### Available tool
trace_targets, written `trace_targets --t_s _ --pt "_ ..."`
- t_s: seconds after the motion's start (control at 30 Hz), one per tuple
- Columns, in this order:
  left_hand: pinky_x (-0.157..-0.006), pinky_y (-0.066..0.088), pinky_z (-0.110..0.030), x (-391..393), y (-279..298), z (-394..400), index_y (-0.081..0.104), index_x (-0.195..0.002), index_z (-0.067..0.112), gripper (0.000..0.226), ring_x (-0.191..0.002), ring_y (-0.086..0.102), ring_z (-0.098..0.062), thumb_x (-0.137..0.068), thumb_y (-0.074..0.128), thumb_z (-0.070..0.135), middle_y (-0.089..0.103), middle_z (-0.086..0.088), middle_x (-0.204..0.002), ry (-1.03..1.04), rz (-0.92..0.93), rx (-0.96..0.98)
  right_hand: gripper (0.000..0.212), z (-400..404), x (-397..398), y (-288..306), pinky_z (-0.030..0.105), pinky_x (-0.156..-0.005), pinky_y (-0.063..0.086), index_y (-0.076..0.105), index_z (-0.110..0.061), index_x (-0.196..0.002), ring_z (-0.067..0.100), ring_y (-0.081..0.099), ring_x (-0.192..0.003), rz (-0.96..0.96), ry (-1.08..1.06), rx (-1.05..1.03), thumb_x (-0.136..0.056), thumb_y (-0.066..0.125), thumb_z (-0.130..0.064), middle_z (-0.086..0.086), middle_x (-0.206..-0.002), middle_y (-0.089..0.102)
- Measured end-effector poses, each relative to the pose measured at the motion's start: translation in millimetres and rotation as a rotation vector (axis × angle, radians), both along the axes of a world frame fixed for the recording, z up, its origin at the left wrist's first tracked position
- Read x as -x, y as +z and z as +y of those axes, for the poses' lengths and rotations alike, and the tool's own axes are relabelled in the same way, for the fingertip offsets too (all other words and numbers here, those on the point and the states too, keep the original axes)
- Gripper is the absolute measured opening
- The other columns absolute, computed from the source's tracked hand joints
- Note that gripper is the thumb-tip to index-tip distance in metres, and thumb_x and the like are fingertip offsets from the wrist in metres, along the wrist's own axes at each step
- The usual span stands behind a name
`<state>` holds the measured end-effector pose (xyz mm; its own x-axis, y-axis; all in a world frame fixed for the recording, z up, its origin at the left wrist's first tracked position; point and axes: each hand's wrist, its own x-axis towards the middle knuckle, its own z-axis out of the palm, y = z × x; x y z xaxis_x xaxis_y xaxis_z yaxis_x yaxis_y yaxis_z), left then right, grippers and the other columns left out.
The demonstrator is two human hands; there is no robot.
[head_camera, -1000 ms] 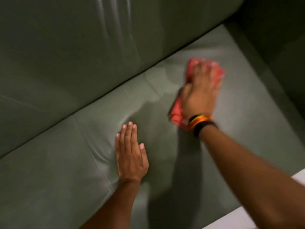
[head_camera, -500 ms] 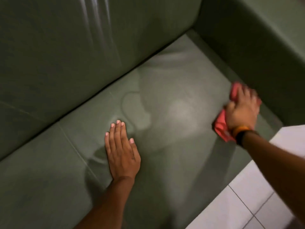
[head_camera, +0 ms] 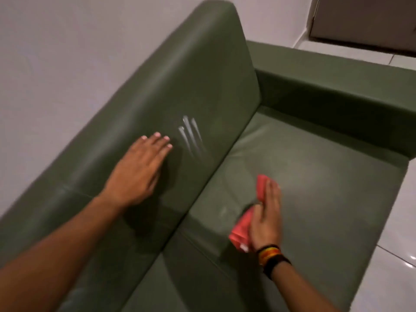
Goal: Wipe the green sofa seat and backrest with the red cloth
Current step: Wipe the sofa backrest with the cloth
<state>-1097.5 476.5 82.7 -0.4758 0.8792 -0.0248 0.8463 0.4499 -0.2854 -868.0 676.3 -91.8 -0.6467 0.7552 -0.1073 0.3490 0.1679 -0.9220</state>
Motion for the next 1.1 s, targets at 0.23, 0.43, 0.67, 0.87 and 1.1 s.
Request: trace_targets --t_s 0.23,0.43,0.67,0.87,1.1 --pt "-0.130 0.023 -0.059 75.6 43.8 -8.6 0.033 -0.162 0.001 0.072 -0.161 0.024 -0.038 -0.098 0.037 0.033 0.029 -0.018 -0.172 -0.178 0.138 0.172 0.061 -81.2 202.5 144.5 0.040 -0.131 0.008 0.027 -0.006 -0.157 0.022 0.004 -0.160 0.473 0.076 0.052 -0.097 0.039 -0.005 0.009 -0.170 0.018" --pt "-0.131 0.023 -0.056 83.7 36.4 -13.1 0.035 -0.160 -0.002 0.066 -0.160 0.027 -0.038 -0.099 0.037 0.022 0.030 -0.018 -0.171 -0.211 0.167 0.051 0.070 -44.6 286.4 93.8 0.043 -0.129 0.004 0.017 -0.015 -0.160 0.025 0.008 -0.159 0.195 -0.133 -0.029 -0.093 0.035 -0.024 0.006 -0.171 0.015" --pt "-0.134 0.014 -0.049 85.4 28.1 -14.6 0.035 -0.161 0.001 0.067 -0.161 0.026 -0.035 -0.098 0.042 0.020 0.030 -0.014 -0.172 -0.231 0.195 0.043 0.077 -67.6 258.1 49.2 0.028 -0.127 -0.005 0.009 -0.011 -0.159 0.021 0.002 -0.160 -0.104 -0.451 0.589 -0.089 0.019 -0.040 0.008 -0.171 0.006" --pt "-0.134 0.015 -0.049 84.5 26.8 -15.7 0.036 -0.160 -0.001 0.067 -0.159 0.030 -0.036 -0.099 0.043 0.024 0.034 -0.015 -0.170 -0.227 0.189 0.042 0.071 -84.2 288.5 118.3 0.035 -0.130 -0.002 0.012 -0.021 -0.159 0.010 -0.001 -0.159 0.253 -0.210 0.157 -0.092 0.034 -0.028 -0.012 -0.167 0.007" --pt "-0.130 0.027 -0.052 82.9 28.5 -13.9 0.035 -0.161 0.001 0.066 -0.158 0.033 -0.037 -0.099 0.047 0.019 0.036 -0.014 -0.170 -0.221 0.228 0.025 0.067 -29.5 266.6 5.6 0.033 -0.128 0.011 0.023 -0.008 -0.158 0.028 0.020 -0.157 -0.051 -0.575 0.679 -0.097 0.030 -0.032 0.013 -0.168 0.023"
